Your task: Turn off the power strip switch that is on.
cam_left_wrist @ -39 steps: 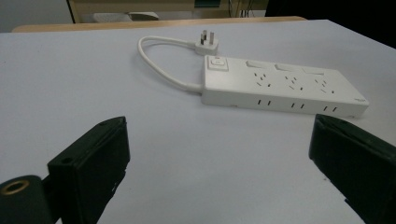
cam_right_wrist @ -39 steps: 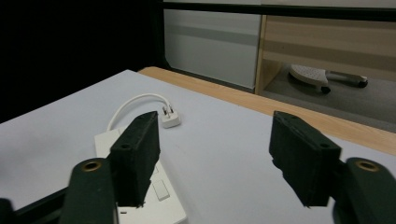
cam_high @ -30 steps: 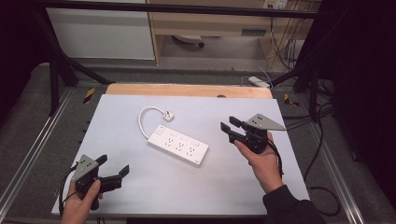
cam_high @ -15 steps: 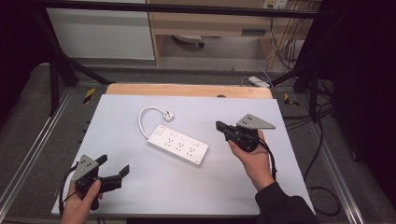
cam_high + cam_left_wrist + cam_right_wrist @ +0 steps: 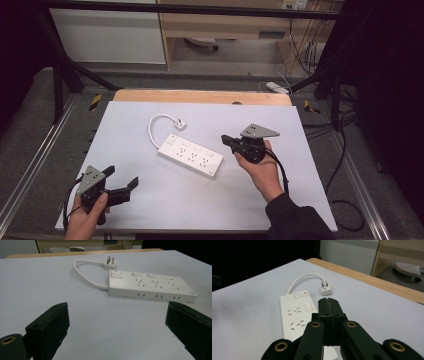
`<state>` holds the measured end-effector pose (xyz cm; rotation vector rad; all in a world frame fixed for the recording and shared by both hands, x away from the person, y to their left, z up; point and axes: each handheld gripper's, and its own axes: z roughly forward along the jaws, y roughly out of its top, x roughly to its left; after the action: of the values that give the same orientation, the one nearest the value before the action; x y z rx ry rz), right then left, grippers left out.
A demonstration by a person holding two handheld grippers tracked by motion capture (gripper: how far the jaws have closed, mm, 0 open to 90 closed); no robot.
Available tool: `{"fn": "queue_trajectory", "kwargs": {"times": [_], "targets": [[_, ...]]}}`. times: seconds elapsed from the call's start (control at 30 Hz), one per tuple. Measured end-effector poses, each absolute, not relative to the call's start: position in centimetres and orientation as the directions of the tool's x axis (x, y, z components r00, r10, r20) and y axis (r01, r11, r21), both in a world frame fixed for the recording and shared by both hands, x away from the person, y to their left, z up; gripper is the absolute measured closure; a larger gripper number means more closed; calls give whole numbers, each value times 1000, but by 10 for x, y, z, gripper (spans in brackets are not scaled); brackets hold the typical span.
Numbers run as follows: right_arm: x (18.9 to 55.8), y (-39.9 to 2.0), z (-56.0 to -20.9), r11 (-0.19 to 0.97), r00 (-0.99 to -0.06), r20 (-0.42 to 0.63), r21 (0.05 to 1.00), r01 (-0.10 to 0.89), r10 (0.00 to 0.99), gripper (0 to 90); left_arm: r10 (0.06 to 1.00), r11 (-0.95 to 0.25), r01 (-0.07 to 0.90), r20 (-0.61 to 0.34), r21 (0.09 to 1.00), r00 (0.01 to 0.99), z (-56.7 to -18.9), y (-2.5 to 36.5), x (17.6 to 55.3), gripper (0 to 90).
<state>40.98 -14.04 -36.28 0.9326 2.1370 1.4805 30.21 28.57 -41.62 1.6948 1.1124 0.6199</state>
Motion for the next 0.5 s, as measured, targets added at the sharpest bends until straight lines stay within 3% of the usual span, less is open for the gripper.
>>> {"fn": "queue_trajectory", "kwargs": {"times": [0.5], "targets": [[416,-131,-383,289,-711,81,877,384,699,900,888,-107,390,-88,914,451,-416,284,304,53]]}}
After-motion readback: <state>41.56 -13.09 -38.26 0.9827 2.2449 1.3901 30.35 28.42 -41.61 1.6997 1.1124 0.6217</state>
